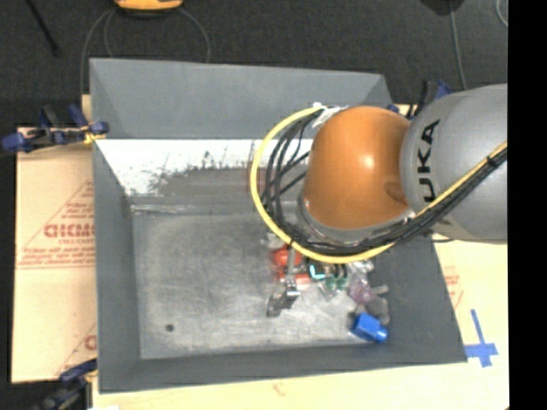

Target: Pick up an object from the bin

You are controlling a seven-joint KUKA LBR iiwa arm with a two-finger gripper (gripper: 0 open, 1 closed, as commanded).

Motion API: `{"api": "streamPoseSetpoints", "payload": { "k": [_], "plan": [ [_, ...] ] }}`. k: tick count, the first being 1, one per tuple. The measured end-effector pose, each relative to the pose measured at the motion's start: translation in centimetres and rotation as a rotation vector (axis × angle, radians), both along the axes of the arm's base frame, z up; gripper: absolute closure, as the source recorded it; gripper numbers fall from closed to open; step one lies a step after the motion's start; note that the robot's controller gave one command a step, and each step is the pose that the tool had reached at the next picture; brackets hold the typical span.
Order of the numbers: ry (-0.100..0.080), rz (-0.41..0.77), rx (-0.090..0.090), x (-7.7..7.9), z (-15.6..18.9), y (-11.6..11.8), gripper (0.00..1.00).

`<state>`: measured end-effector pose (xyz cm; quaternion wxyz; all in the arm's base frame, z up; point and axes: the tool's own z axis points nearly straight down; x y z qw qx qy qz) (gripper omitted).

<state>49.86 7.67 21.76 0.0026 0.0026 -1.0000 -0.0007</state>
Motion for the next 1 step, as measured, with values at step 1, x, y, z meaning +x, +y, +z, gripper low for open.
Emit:
{"api": "streamPoseSetpoints", "payload": {
  "k": [1],
  "plan": [
    [-0.006, -0.211, 0.000, 9.57, -9.94, 0.17, 0.00]
  ]
}}
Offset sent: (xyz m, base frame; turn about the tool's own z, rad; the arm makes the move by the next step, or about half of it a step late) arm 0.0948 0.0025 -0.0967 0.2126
